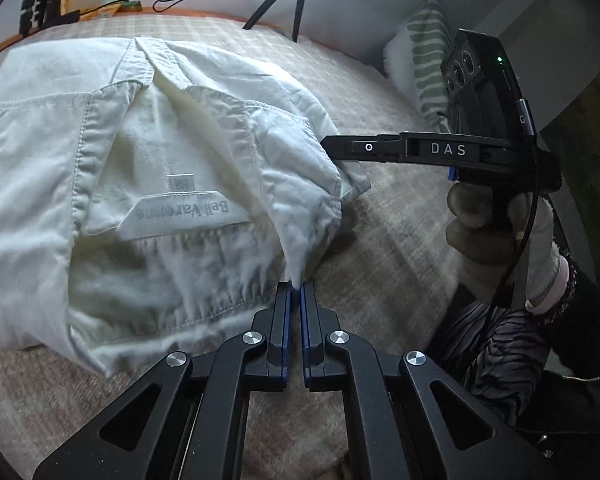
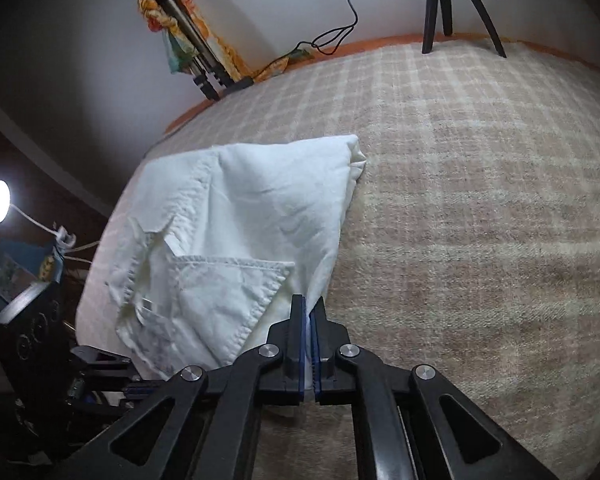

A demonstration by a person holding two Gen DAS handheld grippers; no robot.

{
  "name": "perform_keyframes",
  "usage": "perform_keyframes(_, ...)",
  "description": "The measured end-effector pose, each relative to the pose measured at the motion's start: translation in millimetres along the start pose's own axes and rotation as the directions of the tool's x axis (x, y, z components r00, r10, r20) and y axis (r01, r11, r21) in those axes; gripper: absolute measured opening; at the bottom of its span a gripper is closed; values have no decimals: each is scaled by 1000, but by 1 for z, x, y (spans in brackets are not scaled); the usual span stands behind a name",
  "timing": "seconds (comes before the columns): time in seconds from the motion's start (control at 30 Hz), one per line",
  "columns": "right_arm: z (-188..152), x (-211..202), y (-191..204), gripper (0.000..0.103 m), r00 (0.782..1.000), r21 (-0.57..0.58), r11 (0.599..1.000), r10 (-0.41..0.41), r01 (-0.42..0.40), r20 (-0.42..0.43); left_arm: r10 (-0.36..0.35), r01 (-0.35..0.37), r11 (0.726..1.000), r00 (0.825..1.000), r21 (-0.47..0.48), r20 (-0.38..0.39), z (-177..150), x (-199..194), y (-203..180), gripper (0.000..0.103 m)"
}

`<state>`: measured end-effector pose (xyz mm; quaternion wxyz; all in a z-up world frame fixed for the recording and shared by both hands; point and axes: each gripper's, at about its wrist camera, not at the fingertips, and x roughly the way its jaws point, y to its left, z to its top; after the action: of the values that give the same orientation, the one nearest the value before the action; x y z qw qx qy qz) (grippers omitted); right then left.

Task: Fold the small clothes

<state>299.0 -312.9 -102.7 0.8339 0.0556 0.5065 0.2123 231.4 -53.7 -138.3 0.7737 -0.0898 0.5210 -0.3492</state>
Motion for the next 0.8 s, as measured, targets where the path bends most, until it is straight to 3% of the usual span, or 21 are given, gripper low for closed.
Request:
perform_keyframes(0.07, 3, -13, 1, 27, 999, -20, 999, -24, 24, 24, -29, 29, 999, 1000, 19, 0, 2, -14, -6, 7)
perform_keyframes(0.17, 16, -39, 4, 28, 992, -44, 999, -20, 26, 128, -37, 30, 996, 996, 85, 82, 6, -52, -16, 10)
perform_keyframes(0.23, 29, -48, 10, 28, 983, -75, 997, -7, 21, 185, 22, -39, 994, 987, 100, 162, 16, -76, -10, 10)
perform_keyframes(0.37, 58, -31, 29, 25, 975, -151, 986, -34, 68, 218, 143, -145, 989, 958, -9, 250, 50, -92, 30, 10)
perform_keyframes(0.5, 80, -5, 46, 19, 984, -192, 981, 11, 24, 177, 221, -212, 975, 944, -63, 245, 81, -78, 64, 10)
perform_keyframes(0.6, 88, 16, 58, 16, 992, -227, 974, 36, -7, 124, 235, -207, 968, 944, -140, 231, 90, -64, 88, 10)
perform_keyframes(0.7, 96, 41, 62, 15, 997, -239, 971, 24, -5, 79, 275, -246, 956, 942, -162, 193, 98, -46, 103, 10)
perform_keyframes(0.8, 100, 63, 57, 11, 998, -233, 971, -36, 45, 43, 329, -300, 934, 935, -194, 136, 94, -33, 124, 10)
